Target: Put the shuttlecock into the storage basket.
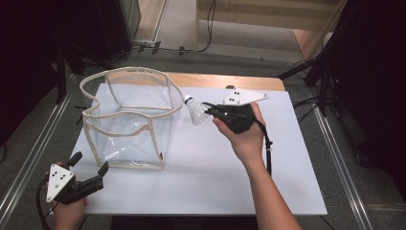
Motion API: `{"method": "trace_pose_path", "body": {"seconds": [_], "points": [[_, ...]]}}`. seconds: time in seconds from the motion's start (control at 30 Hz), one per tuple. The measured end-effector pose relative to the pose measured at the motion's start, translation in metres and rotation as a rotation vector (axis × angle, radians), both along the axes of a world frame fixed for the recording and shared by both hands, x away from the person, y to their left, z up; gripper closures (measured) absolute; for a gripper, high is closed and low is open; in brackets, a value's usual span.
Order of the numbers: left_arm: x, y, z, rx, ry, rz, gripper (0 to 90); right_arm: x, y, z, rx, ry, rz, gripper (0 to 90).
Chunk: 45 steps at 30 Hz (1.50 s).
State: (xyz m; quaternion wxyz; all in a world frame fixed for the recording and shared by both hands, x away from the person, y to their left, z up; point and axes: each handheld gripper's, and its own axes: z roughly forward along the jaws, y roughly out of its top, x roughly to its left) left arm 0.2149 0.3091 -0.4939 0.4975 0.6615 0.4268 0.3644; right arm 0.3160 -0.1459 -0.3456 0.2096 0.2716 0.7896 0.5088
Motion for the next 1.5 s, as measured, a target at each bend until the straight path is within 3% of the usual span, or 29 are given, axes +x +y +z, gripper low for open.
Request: {"method": "trace_pose_path", "body": {"seconds": [1.5], "points": [[0.0,0.0,0.0,0.003,0.0,-0.003,9.2,0.022,0.036,0.016,0.016,-0.007,0.047,87.2]]}}
